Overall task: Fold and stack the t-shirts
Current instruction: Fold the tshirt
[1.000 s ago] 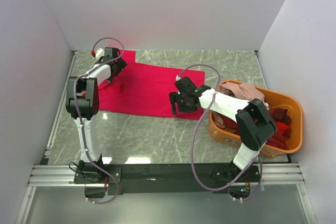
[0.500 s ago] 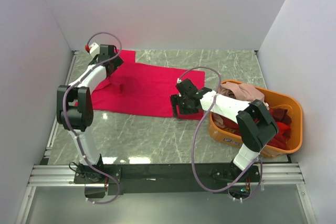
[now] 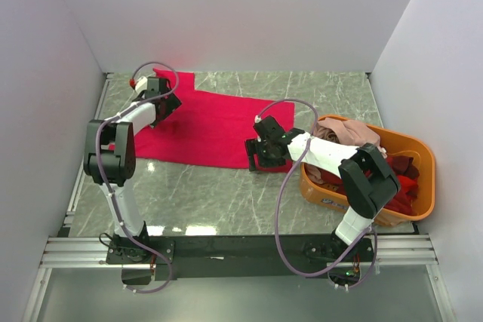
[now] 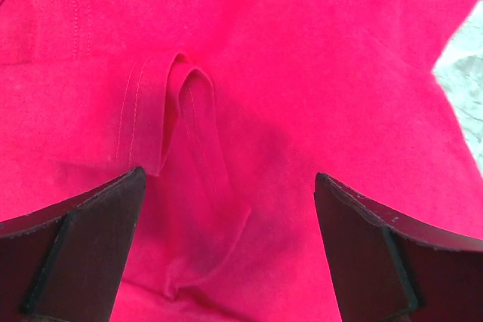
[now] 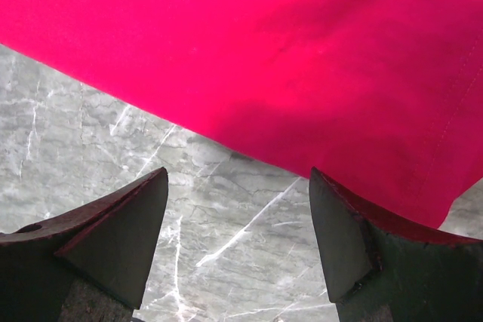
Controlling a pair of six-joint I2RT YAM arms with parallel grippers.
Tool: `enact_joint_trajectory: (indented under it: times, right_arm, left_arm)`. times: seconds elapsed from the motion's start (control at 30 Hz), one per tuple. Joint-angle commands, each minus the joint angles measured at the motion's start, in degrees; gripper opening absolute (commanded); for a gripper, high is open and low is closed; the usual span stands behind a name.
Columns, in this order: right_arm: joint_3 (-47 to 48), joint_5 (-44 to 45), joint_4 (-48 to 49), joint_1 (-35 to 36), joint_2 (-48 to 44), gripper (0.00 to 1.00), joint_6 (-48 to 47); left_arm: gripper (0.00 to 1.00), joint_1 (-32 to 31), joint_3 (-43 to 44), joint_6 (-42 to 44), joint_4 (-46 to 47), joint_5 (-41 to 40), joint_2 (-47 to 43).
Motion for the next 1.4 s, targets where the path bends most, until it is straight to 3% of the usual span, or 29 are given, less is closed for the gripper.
enact_joint_trajectory:
  times: [0.0,0.33,0.53,0.7,0.8,1.03,1.13,1.27,1.37]
  right_arm:
    - [-0.57,1.60,0.56,-0.14,-1.24,0.81,-0.04]
    - [0.04,3.80,-0.41,-0.23,0.17,0.81,-0.48]
    - [-0.39,6.09,-1.20,-0.23,-0.36,0.82,-0.83]
    - [0.22,6.79,-1.38,-0.23,-0.53,0.82,-1.01]
    - [0.92,6.62,-1.38,-0.14,-1.06,0.82,-0.84]
    - [2.15,9.42,-1.82,-0.14,-5.71,0.82,-1.18]
    - [2.94,9.69,-1.91,-0.31,-6.33,0.82,-2.15]
    - [5.05,10.83,-2.17,-1.10,-3.97,0.83,-2.07]
    - [7.33,9.25,-1.56,-1.98,-0.54,0.83,-1.63]
  left_arm:
    - [0.99,1.25,2.81,0.64,0.51,-1.36,2.07]
    - [0.99,4.33,6.67,2.84,5.61,-0.91,6.11]
    - [0.99,5.21,22.81,6.09,1.84,-4.60,13.67]
    - [0.99,6.62,29.70,6.89,-4.31,-8.91,13.77]
    - [0.99,6.62,27.96,5.75,-5.81,-7.43,10.08]
    - [1.00,6.71,5.32,2.58,-3.19,-6.45,-5.56]
    - [0.99,6.62,-0.34,1.88,-4.05,-5.40,-10.40]
    - [1.00,6.71,-4.83,0.82,-2.66,-0.93,-9.62]
    - [0.99,6.79,-3.61,0.56,-4.57,-0.30,-5.85]
